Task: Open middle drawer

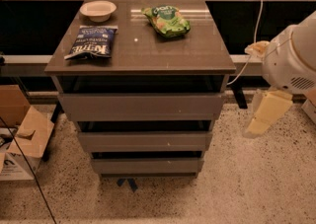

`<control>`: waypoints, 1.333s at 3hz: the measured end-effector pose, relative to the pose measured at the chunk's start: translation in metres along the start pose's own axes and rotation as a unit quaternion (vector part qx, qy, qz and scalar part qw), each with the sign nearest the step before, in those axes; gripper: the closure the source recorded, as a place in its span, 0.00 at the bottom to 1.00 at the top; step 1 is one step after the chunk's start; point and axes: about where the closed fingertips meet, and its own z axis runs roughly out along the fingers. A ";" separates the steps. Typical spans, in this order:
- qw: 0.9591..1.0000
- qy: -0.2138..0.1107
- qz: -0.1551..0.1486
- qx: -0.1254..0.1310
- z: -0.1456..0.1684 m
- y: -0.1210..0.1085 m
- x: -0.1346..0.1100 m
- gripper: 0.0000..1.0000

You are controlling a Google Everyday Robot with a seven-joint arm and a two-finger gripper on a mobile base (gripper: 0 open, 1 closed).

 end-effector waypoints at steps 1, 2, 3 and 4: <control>1.000 -0.012 0.015 0.009 0.038 0.002 0.008 0.00; 0.999 -0.023 0.038 -0.031 0.090 0.010 0.024 0.00; 0.998 -0.024 0.042 -0.040 0.099 0.011 0.027 0.00; 0.997 -0.013 0.045 -0.057 0.118 0.021 0.025 0.00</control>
Offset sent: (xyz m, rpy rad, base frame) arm 0.0403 -0.0053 -0.1718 0.1502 0.2085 -0.0468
